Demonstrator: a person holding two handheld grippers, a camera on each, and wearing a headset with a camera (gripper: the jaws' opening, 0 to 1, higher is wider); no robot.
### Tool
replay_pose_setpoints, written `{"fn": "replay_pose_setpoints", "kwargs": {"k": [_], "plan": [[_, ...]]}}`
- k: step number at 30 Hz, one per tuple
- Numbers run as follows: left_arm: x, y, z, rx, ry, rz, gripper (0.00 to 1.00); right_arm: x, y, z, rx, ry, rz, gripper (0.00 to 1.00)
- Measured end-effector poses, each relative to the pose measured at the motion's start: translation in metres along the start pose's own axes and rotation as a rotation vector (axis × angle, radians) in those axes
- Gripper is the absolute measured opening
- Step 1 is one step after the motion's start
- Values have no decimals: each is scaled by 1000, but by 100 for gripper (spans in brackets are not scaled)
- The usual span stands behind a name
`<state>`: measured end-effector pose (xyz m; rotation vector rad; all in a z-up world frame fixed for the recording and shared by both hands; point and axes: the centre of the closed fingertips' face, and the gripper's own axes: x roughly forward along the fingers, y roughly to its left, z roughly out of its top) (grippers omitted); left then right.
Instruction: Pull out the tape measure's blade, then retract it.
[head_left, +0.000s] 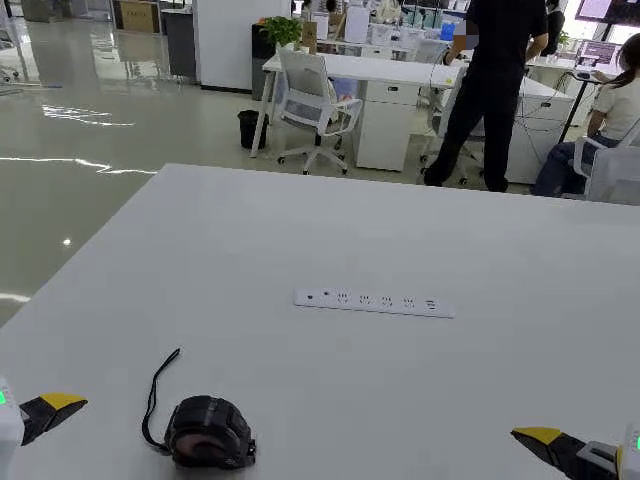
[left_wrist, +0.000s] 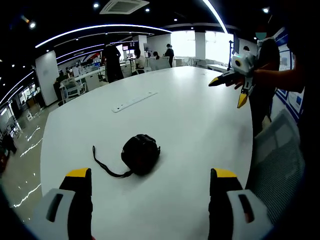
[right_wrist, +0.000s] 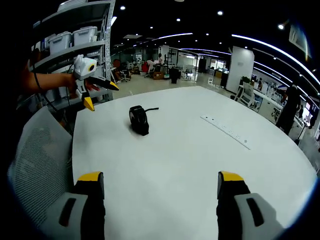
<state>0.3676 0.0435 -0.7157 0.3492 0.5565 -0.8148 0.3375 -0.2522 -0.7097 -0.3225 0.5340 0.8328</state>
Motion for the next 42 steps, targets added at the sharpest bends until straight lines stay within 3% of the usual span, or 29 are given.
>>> {"fn": "replay_pose_setpoints", "kwargs": {"k": [15, 22, 27, 42], "plan": [[13, 15, 6, 65, 23, -34, 94, 19, -13, 10, -104, 27, 77, 94], [20, 22, 7, 94, 35, -57, 93, 31, -16, 17, -120, 26, 112, 92], [25, 28, 7, 119, 47, -73, 92, 41, -15, 23, -152, 14, 150, 86], [44, 46, 6, 198, 87, -117, 85, 76, -23, 39, -220, 0, 198, 76]]}}
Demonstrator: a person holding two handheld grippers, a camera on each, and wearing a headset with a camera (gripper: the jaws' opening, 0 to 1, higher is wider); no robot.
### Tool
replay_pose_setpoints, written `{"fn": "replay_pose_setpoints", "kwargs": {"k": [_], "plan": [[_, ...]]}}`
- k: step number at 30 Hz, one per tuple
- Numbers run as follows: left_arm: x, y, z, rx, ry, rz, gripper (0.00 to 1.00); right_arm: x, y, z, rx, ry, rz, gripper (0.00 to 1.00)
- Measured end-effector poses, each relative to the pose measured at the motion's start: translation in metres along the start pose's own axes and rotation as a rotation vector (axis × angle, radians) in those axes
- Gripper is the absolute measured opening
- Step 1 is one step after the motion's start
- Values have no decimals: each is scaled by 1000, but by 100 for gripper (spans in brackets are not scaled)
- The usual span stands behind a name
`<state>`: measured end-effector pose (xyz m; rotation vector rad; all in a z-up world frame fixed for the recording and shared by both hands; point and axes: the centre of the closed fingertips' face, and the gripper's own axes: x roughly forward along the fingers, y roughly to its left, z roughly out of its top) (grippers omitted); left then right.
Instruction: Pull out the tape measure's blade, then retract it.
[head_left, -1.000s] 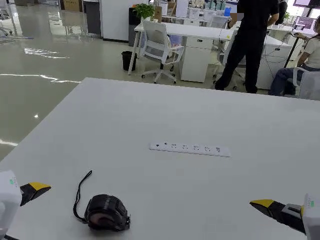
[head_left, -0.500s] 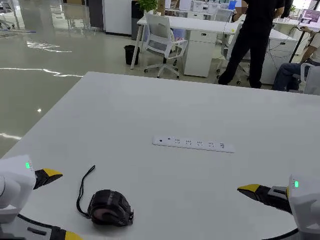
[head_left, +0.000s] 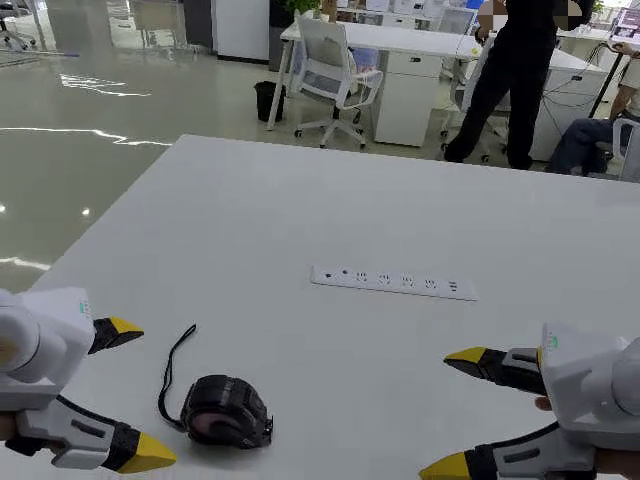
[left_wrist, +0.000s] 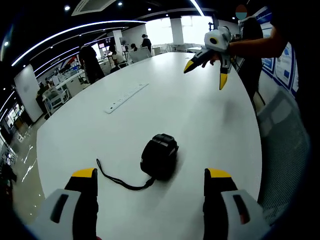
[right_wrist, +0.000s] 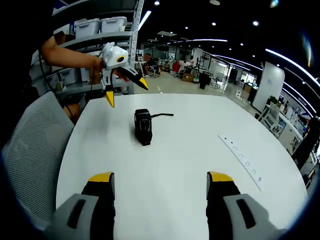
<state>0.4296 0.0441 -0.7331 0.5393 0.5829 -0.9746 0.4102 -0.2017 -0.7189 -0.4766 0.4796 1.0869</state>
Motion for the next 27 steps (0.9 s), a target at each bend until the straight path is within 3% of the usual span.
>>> {"fn": "replay_pose_setpoints", "kwargs": {"k": [19, 27], "plan": [[21, 5, -18, 95, 85, -90, 71, 49, -12, 13, -60, 1, 61, 66], [29, 3, -21, 134, 111, -128, 64, 70, -6, 16, -75, 6, 96, 63]]}}
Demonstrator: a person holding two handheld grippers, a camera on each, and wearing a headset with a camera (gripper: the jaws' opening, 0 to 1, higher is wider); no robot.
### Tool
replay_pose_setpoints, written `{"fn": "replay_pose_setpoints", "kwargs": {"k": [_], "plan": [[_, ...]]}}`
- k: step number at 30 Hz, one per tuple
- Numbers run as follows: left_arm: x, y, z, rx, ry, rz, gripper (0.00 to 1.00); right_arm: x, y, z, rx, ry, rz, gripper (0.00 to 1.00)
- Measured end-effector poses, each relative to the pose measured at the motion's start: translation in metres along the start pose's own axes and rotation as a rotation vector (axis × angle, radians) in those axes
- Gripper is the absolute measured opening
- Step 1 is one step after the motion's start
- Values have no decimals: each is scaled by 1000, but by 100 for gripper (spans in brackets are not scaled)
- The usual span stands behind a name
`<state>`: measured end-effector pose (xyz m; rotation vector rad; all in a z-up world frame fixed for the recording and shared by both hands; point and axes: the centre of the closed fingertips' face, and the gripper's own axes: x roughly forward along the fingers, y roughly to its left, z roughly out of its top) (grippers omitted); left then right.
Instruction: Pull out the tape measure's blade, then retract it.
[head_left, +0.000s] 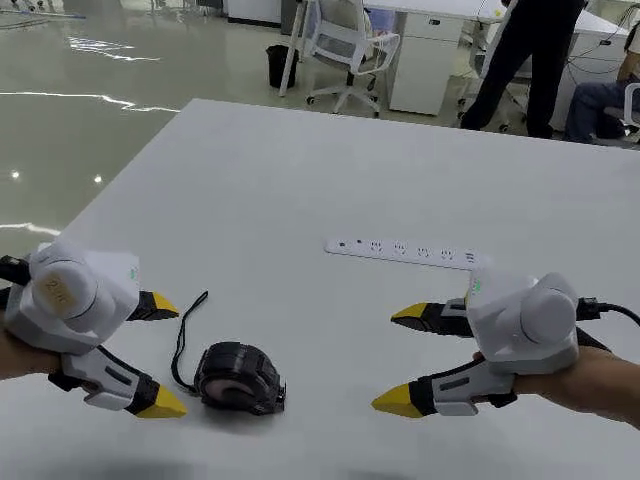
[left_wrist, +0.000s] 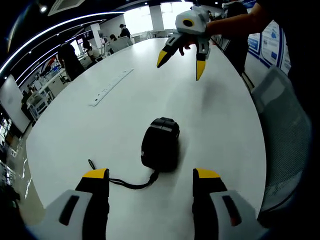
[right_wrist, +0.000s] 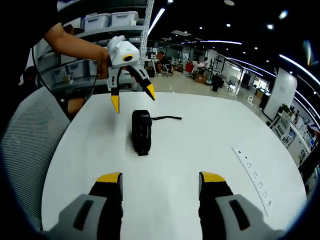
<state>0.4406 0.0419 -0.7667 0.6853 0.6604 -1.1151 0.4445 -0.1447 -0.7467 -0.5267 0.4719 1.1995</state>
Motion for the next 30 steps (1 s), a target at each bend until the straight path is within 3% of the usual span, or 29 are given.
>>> {"fn": "replay_pose_setpoints", "kwargs": {"k": [30], "plan": [[28, -3, 5, 136, 32, -105, 53, 61, 23, -2, -60, 46, 119, 52]]}}
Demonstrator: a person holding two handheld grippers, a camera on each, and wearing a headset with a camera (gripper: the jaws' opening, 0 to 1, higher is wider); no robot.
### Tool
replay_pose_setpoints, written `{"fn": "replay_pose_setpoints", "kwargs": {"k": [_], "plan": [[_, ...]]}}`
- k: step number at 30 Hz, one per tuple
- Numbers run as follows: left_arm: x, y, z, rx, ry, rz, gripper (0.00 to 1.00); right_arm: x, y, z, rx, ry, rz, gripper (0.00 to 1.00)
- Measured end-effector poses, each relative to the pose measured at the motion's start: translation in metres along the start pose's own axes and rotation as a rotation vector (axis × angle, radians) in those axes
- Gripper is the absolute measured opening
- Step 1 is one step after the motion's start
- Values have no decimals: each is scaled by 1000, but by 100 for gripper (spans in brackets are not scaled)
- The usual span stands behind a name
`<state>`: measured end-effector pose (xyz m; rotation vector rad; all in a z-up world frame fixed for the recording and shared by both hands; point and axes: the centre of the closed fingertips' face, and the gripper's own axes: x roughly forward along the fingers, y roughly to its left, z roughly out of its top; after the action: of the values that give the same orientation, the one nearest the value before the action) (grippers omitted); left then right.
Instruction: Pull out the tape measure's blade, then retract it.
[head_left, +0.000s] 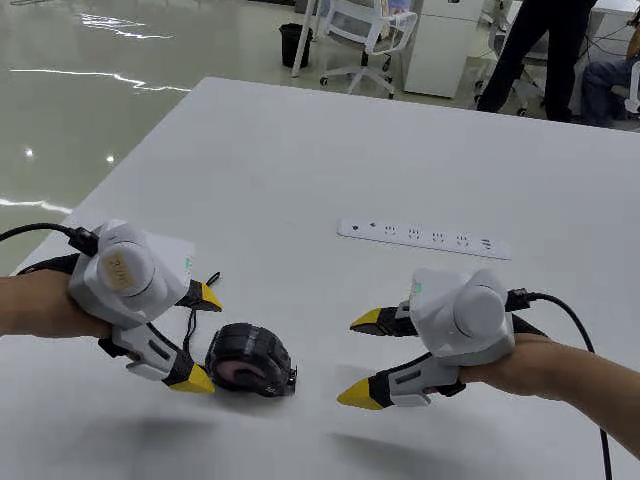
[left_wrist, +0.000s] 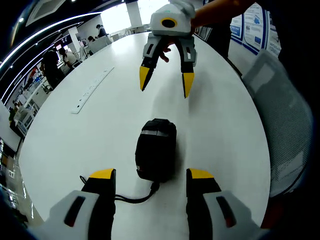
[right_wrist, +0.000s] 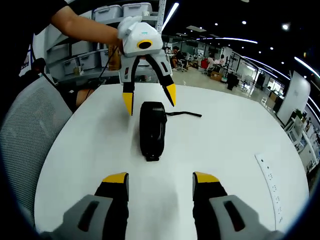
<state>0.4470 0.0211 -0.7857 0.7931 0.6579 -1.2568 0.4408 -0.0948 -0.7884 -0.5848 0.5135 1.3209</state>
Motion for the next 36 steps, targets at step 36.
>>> {"fn": "replay_pose_setpoints", "kwargs": {"k": [36], "plan": [[35, -6, 2, 99, 52, -131, 35, 64, 16, 0, 12, 31, 72, 27]]}}
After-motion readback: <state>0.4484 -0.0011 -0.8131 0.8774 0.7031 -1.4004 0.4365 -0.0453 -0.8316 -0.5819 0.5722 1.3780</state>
